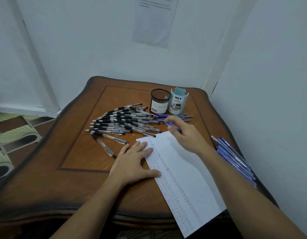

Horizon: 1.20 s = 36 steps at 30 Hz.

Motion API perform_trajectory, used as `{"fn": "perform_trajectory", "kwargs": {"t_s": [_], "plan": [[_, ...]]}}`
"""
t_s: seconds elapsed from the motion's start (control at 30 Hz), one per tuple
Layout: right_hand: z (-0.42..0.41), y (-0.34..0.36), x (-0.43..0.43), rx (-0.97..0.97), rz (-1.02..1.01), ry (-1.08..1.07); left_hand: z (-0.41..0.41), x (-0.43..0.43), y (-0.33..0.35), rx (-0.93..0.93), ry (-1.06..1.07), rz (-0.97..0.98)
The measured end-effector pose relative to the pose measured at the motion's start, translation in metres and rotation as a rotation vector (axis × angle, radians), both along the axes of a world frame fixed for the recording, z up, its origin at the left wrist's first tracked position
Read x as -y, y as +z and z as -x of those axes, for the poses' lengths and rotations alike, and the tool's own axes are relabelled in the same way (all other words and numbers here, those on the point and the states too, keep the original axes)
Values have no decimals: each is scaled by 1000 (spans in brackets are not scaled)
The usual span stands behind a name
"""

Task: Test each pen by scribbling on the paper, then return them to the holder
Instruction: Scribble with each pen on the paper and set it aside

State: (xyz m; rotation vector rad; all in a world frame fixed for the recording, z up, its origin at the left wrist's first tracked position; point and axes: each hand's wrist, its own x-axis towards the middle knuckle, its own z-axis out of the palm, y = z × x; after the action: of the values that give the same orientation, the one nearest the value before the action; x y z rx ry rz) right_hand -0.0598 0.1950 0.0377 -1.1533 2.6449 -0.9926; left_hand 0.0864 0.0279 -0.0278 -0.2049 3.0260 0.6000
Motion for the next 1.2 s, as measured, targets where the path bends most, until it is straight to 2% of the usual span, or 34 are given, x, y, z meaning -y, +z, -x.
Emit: {"fn": "perform_trajectory", "kwargs": {"t_s": [0.1,0.23,0.3,0.4,0.47,0.63,0.7,0.77,0.93,1.2], "plan": [[-10,4,-3,73,198,-59,-1,-1,1,1,6,-5],[-23,1,-5,435,645,-182,0,-1,3,31,-15,2],[-31,-11,-6,600,734,-229,1,-1,4,52,-23,7],[-41,-26,-5,726,695,-275,2,-3,6,65,-23,17],[-43,-34,-4,740,673,-243,2,-3,6,70,-23,25],[-44,-51,6,584,496,-249,2,-3,6,64,-24,18],[-46,-52,8,601,453,-229,2,-3,6,64,-28,18],[-46,-52,7,629,446,-224,2,-2,6,67,-36,13],[-48,-53,11,523,407,-294,3,-2,6,85,-42,10],[-54,-61,16,423,428,-281,3,0,5,76,-49,3]]}}
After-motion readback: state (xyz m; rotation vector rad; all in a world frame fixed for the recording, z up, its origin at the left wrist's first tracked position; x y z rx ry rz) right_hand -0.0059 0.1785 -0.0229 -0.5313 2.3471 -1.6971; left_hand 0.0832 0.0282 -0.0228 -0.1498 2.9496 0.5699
